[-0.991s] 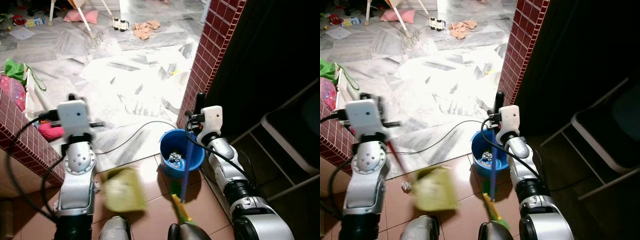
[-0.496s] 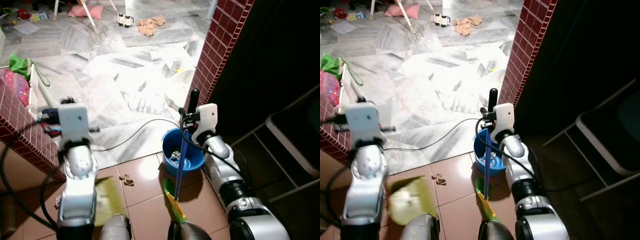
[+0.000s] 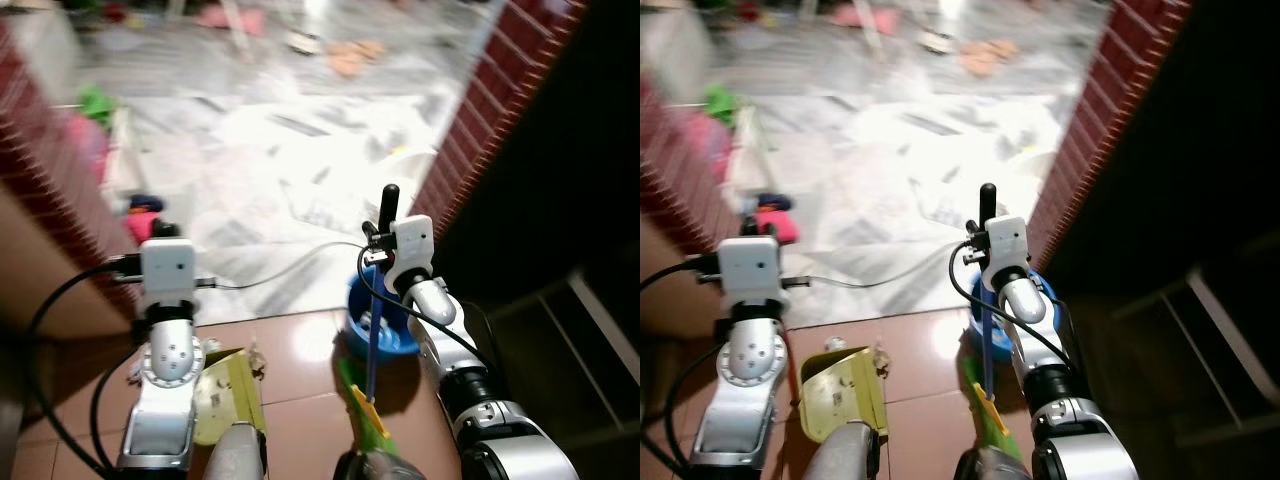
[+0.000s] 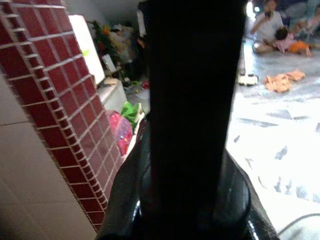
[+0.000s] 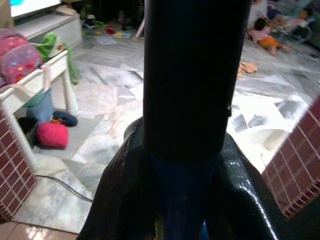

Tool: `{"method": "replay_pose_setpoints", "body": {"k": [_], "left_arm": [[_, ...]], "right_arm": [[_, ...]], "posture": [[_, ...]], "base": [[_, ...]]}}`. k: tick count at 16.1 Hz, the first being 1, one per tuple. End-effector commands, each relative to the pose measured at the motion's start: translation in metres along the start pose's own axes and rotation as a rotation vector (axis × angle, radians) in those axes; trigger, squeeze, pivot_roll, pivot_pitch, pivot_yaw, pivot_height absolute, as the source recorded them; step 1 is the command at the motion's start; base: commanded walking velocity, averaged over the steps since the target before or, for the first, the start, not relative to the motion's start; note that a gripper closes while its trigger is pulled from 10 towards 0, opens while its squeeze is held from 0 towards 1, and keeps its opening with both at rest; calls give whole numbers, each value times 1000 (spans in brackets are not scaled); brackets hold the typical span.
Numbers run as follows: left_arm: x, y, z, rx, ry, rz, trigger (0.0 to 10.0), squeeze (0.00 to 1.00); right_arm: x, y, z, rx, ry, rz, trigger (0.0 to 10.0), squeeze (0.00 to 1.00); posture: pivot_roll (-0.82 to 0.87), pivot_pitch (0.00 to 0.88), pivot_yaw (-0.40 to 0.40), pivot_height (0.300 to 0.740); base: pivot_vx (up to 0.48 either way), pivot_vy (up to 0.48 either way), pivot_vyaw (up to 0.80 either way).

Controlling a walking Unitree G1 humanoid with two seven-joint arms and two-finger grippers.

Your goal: Sweep floor

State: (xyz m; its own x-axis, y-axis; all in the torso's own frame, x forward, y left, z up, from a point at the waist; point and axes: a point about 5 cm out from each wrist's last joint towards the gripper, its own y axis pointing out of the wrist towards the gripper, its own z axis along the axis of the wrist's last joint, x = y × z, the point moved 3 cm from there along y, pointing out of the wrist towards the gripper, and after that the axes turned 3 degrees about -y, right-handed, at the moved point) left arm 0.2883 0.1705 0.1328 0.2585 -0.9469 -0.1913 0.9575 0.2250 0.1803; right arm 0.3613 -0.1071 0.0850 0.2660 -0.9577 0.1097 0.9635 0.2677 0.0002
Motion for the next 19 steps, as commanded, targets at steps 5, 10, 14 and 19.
{"method": "replay_pose_setpoints", "body": {"k": [5,10,14,19], "left_arm": [[6,13,0,10,-14,5,10000,0],[-1,14,-2,24,23,49,10000,0],[18,13,-5,16,-40,-71,10000,0],[11,33,-5,35,-56,-4,10000,0]], "right_arm": [[-3,2,5,31,-4,-1,10000,0],[-2,1,5,36,-8,-6,10000,0],[2,2,8,50,-38,-49,10000,0],[10,10,19,63,60,-132,10000,0]], "posture": [[58,43,-57,740],[53,57,-55,740],[48,73,-52,740],[46,87,-55,740]], "base": [[0,0,795],[0,0,791],[0,0,578],[0,0,0]]}}
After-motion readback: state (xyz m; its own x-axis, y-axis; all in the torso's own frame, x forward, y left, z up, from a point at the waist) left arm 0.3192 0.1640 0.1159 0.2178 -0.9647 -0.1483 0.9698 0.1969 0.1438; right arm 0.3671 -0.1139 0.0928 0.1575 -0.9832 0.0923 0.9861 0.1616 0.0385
